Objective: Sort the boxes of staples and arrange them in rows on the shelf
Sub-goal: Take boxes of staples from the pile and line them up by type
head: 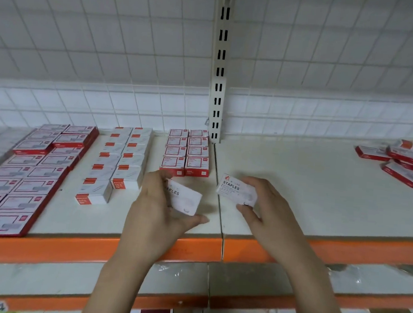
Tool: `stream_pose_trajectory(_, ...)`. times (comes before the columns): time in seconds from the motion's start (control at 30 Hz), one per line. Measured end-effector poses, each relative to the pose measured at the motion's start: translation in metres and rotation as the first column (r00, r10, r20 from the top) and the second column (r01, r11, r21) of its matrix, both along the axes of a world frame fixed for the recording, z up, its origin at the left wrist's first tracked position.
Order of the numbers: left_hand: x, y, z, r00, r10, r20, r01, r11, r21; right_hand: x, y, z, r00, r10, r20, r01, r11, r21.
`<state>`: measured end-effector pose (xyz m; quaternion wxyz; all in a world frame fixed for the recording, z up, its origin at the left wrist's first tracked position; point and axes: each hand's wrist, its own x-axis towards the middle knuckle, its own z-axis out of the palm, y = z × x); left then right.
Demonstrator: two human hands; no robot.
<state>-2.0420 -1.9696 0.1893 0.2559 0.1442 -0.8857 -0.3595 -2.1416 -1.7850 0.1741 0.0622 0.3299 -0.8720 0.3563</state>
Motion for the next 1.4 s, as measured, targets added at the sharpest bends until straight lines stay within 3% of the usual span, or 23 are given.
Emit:
stream_pose_trajectory(0.07, 0.002, 0.0, 0.004, 0.997, 0.075, 0.024, -0.07, 0.986, -0.149, -0.002, -0.001, -0.001, 1.0, 0.005, 0.008, -0.005, 1.0, 0.0)
stream_pose_trajectory(0.17, 0.002, -0.008, 0.002, 0.998, 0.02, -0.057, -0.035, 0.964, -0.263, -0.005, -0.006, 0.0, 1.0, 0.01, 0.005, -0.01, 1.0, -0.008)
stream_pose_trajectory(0.53, 0.005, -0.079, -0.002, 0.997, -0.05, -0.066, 0.021, 0.926, -0.377, -0.004, -0.058, 0.005, 0.999, 0.038, -0.004, -0.038, 0.999, -0.018)
stream_pose_trajectory(0.83, 0.029, -0.2, 0.001, 0.993, -0.095, -0.065, 0.056, 0.89, -0.452, 0.025, -0.167, 0.004, 0.998, 0.009, -0.068, -0.012, 0.999, -0.04)
stream_pose_trajectory(1.1, 0.081, -0.3, 0.002, 0.996, -0.083, 0.041, 0.092, 0.833, -0.545, 0.088, -0.248, 0.006, 0.998, -0.023, -0.066, 0.02, 0.999, -0.048)
stream_pose_trajectory(1.4, 0.121, -0.33, -0.008, 0.999, -0.032, 0.024, 0.04, 0.848, -0.529, 0.122, -0.282, 0.006, 0.998, 0.044, -0.039, -0.043, 0.998, 0.037)
